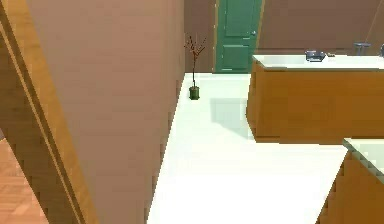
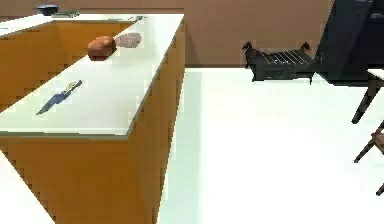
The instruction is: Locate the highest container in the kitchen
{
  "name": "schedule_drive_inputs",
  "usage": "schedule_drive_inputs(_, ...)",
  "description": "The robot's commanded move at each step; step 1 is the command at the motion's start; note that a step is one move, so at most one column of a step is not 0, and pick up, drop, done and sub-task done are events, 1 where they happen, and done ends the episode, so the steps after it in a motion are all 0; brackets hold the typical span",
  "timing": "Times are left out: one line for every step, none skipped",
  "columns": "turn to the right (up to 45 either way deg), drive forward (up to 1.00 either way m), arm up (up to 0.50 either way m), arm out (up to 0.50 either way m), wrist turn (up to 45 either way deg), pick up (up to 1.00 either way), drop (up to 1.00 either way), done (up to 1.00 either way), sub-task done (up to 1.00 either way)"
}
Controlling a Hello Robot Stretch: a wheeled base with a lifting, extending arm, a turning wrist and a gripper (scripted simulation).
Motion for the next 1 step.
schedule_drive_inputs(0.0, 1.0, 0.0, 0.0, 0.0, 0.0, 0.0, 0.0, 0.0)
